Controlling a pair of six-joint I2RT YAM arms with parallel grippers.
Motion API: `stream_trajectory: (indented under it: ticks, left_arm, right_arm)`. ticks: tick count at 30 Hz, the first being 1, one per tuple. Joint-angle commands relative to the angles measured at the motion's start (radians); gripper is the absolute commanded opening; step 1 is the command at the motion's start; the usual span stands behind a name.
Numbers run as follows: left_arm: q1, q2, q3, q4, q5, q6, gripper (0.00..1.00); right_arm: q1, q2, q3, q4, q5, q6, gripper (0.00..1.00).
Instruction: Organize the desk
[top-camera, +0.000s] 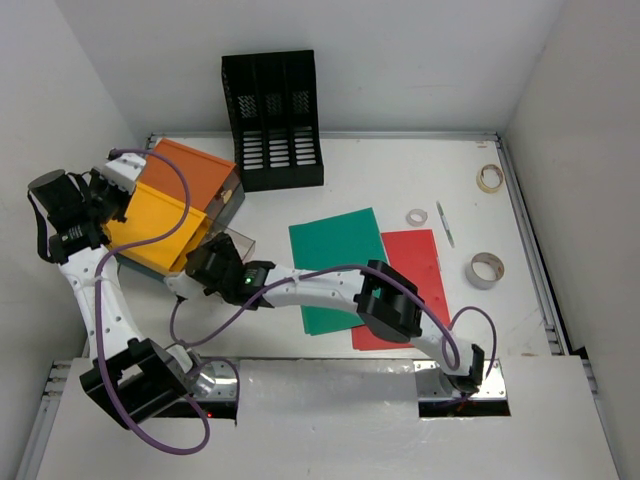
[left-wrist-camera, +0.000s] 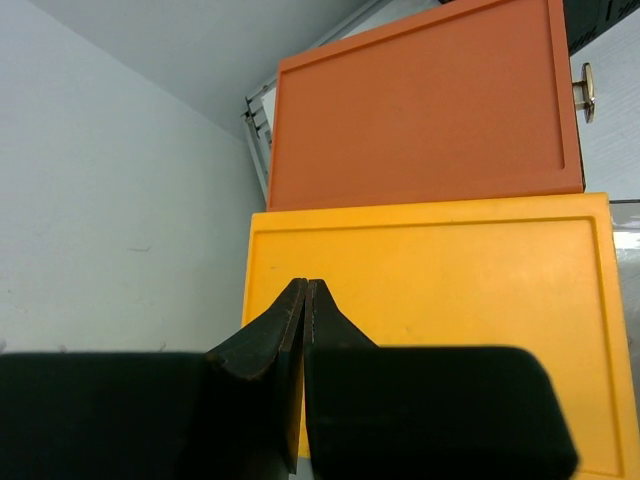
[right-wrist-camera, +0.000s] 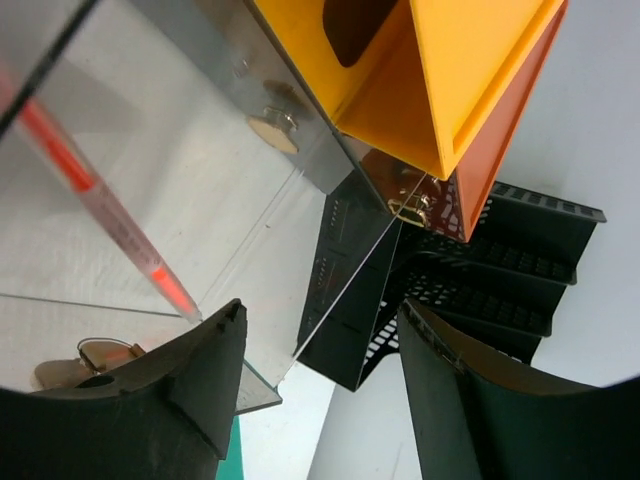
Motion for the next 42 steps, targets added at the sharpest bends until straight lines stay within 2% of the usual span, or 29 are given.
stream_trajectory:
  ticks: [1, 5, 10, 14, 26, 36, 42]
  left_arm:
    - [0.018, -0.012, 0.01, 0.03, 0.014, 0.002, 0.0]
    - [0.017, 0.019, -0.016, 0.049, -0.02, -0.025, 0.02]
    - [0.035, 0.23, 0.032, -0.026, -0.187, -0.047, 0.0]
    - [0.138, 0.309, 0.049, -0.111, -0.101, -0.022, 0.0]
    - [0.14, 0.361, -0.048, -0.06, -0.142, -0.024, 0.0]
    - [0.14, 0.367, -0.06, -0.023, -0.098, -0.015, 0.0]
    - [0.14, 0.37, -0.07, 0.001, -0.083, -0.016, 0.0]
  right_arm:
    - [0.014, -0.025, -0.01, 0.052, -0.01, 0.023, 0.61]
    - [0.014, -0.036, 0.004, 0.09, -0.05, 0.064, 0.63]
    - [0.014, 0.025, 0.039, 0.115, -0.087, 0.072, 0.64]
    - [0.014, 0.027, 0.042, 0.13, -0.072, 0.076, 0.64]
    - [0.014, -0.076, -0.028, 0.201, -0.101, 0.161, 0.64]
    - [-0.017, -0.359, -0.223, 0.325, -0.213, 0.421, 0.67]
    - [-0.096, -0.524, -0.389, 0.328, -0.308, 0.619, 0.7]
